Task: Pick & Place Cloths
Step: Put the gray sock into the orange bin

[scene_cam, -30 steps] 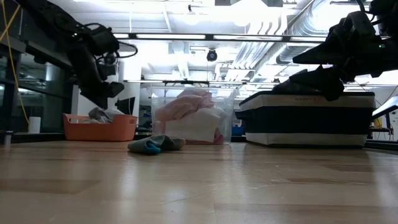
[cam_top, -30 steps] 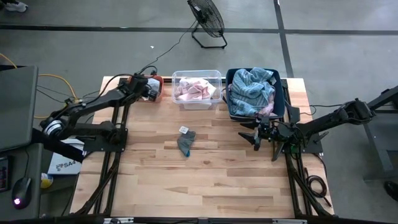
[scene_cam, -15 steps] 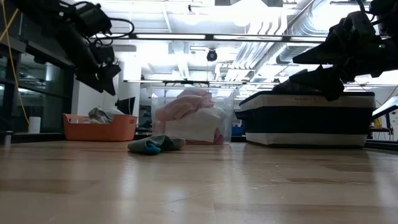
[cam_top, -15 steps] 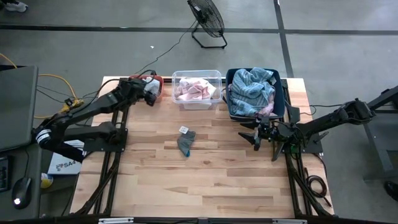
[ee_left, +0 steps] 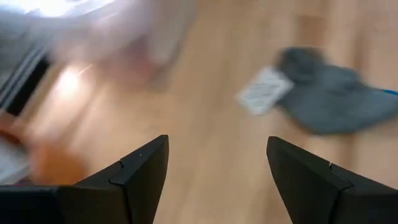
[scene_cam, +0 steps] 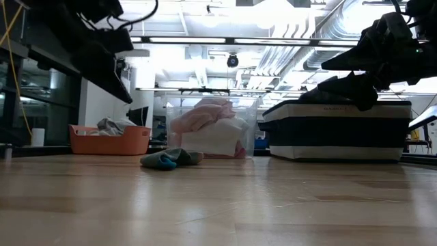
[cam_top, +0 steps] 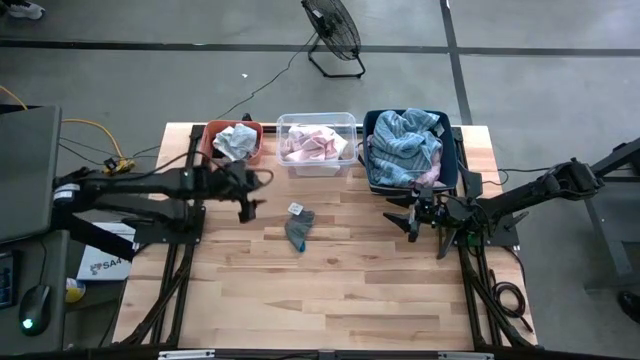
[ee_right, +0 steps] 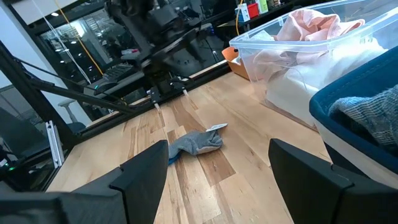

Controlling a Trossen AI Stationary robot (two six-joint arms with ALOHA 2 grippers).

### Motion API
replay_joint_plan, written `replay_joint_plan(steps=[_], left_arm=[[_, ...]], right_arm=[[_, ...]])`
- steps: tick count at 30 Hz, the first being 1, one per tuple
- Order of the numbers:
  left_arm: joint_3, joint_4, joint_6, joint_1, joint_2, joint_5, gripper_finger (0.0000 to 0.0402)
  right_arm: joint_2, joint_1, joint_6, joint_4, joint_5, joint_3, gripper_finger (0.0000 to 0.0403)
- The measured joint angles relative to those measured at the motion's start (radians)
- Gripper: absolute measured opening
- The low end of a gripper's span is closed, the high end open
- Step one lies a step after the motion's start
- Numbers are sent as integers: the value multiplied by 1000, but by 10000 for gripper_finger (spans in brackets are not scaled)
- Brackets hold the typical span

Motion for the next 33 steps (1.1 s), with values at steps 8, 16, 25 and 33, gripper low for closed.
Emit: replay_joint_plan(steps=[8, 16, 25, 33], left_arm=[[0, 138, 88, -192, 138, 49, 267], [0, 364, 137, -266, 330, 77, 267], [0, 552, 146, -283, 540, 132, 267], [0, 665, 146, -281, 660, 133, 267]], right_arm=[[0, 0, 0, 0, 0, 0, 270], [0, 0, 0, 0, 0, 0, 270], [0, 0, 0, 0, 0, 0, 270], [0, 0, 0, 0, 0, 0, 270]])
